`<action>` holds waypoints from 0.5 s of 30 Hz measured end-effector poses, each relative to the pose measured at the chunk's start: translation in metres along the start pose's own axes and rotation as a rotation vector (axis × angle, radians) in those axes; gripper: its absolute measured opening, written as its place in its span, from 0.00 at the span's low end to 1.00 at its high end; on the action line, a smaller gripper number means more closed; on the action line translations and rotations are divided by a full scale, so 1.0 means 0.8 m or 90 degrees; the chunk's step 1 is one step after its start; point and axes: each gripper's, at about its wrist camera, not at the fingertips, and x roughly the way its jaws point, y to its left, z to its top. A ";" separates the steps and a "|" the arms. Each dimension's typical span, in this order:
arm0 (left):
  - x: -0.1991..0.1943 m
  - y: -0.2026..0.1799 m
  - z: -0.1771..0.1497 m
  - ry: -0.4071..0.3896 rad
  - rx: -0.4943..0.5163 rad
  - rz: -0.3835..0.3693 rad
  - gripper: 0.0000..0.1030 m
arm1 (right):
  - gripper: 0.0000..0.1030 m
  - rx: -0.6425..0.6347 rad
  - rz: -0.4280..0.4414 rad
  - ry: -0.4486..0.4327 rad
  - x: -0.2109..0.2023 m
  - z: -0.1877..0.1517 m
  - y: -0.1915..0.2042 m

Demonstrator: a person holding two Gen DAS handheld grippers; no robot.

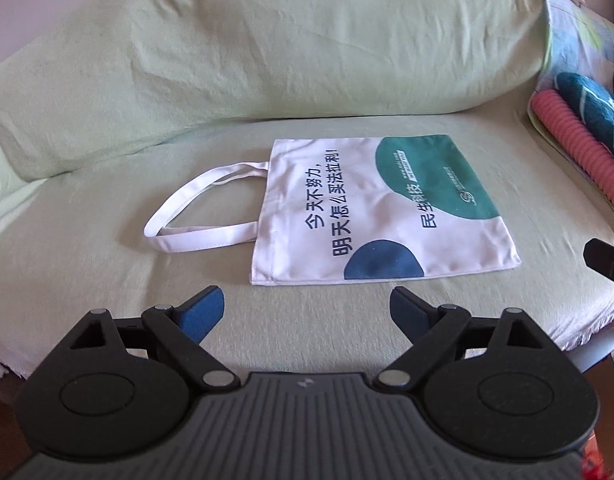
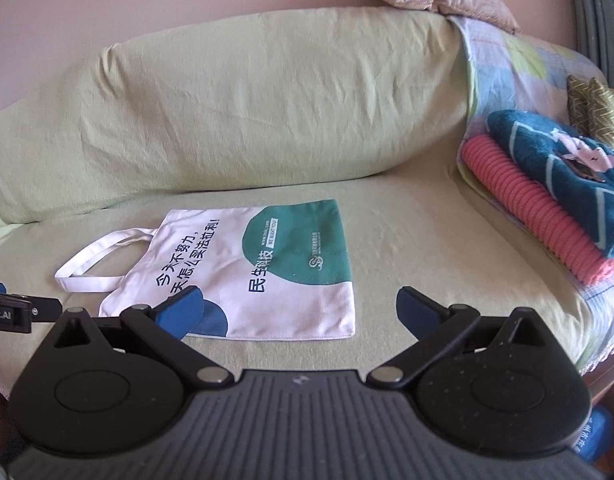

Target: Fold shopping bag

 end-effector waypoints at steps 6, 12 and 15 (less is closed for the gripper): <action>-0.010 -0.011 -0.008 -0.015 -0.004 0.005 0.89 | 0.99 0.020 -0.007 0.010 -0.012 -0.005 -0.002; -0.012 -0.020 -0.020 -0.008 -0.019 0.017 0.89 | 0.99 0.019 -0.041 0.009 -0.004 -0.009 -0.006; -0.008 -0.023 -0.023 0.003 -0.012 0.026 0.89 | 0.99 0.043 -0.039 -0.004 0.000 -0.014 -0.012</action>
